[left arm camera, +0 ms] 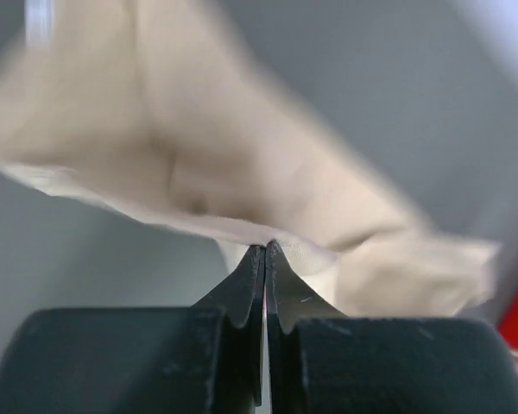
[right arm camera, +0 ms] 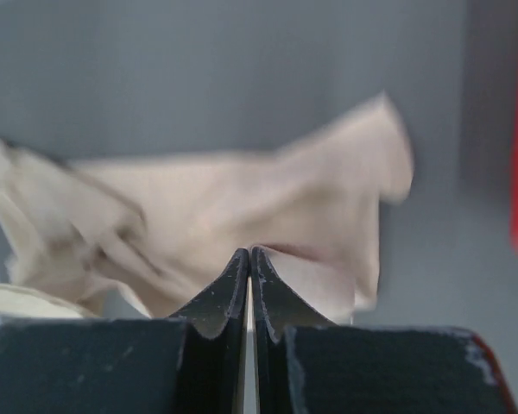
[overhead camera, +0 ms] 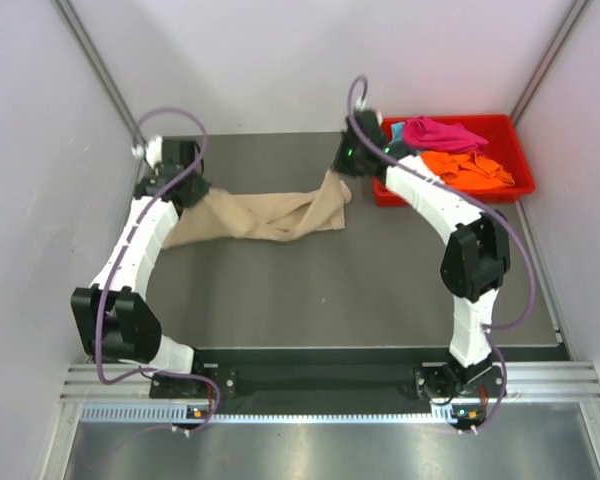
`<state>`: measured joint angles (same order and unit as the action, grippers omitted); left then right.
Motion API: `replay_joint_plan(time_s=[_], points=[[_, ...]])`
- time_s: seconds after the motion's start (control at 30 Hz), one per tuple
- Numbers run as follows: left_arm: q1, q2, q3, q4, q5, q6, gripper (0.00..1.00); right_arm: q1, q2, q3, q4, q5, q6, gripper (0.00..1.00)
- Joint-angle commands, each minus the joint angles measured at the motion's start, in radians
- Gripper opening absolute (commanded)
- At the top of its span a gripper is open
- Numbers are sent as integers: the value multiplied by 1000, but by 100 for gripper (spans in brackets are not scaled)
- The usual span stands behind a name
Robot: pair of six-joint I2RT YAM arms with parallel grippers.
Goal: Fold and stack the t-shirts
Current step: Flatten the tshirt out
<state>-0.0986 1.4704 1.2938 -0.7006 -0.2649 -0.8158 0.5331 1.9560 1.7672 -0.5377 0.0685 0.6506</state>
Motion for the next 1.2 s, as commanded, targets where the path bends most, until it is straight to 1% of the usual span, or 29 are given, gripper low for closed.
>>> replay_joint_plan(time_s=[0.0,0.03,0.1,0.13,0.17,0.2,0.23,0.33,0.37,0.4,0.47,0.5,0.53,0.6,0.63,0.7,0.73,0.8,0.9,0.97,1.07,1.1,1.17], points=[[14,-32,180,172,-166,150,0,-80,9,231,62,36,-100,0],[17,-19,273,194,-166,179,0,-106,11,271,70,28,-109,0],[19,17,379,219,-160,255,0,-125,-2,374,74,27,-132,0],[22,33,474,231,-145,283,0,-142,-14,396,77,25,-138,0],[22,34,516,245,-128,312,0,-151,-32,408,81,24,-140,0],[22,34,553,253,-122,361,0,-159,-57,402,106,10,-143,0],[22,30,615,259,-108,383,0,-166,-115,393,122,5,-149,0],[23,-22,703,294,-83,463,0,-168,-245,336,159,4,-181,0],[22,-42,716,303,-83,477,0,-168,-282,313,171,4,-181,0],[22,-62,725,309,-82,498,0,-167,-358,263,177,1,-180,0],[23,-134,734,331,-68,518,0,-168,-440,201,191,-19,-174,0],[22,-159,734,332,-63,529,0,-163,-480,136,200,-39,-177,0],[22,-207,740,332,-62,530,0,-157,-564,105,203,-45,-183,0],[22,-258,743,332,-47,537,0,-153,-647,10,202,-64,-184,0],[22,-310,745,337,-37,538,0,-144,-720,-15,202,-64,-183,0],[22,-357,752,336,-10,550,0,-124,-791,-76,185,-107,-193,0],[22,-387,783,328,-5,555,0,-102,-856,-93,180,-120,-193,0],[22,-406,829,303,19,572,0,-79,-914,-133,157,-157,-186,0],[22,-423,953,256,32,604,0,-73,-1021,-138,102,-202,-178,0],[11,-438,976,254,17,619,0,-73,-1046,-129,70,-217,-174,0],[-16,-434,977,271,-25,650,0,-71,-1028,-95,50,-225,-134,0],[-26,-420,973,262,-31,664,0,-73,-1002,-109,64,-231,-123,0],[-42,-384,911,271,-48,679,0,-71,-970,-138,114,-225,-94,0]])
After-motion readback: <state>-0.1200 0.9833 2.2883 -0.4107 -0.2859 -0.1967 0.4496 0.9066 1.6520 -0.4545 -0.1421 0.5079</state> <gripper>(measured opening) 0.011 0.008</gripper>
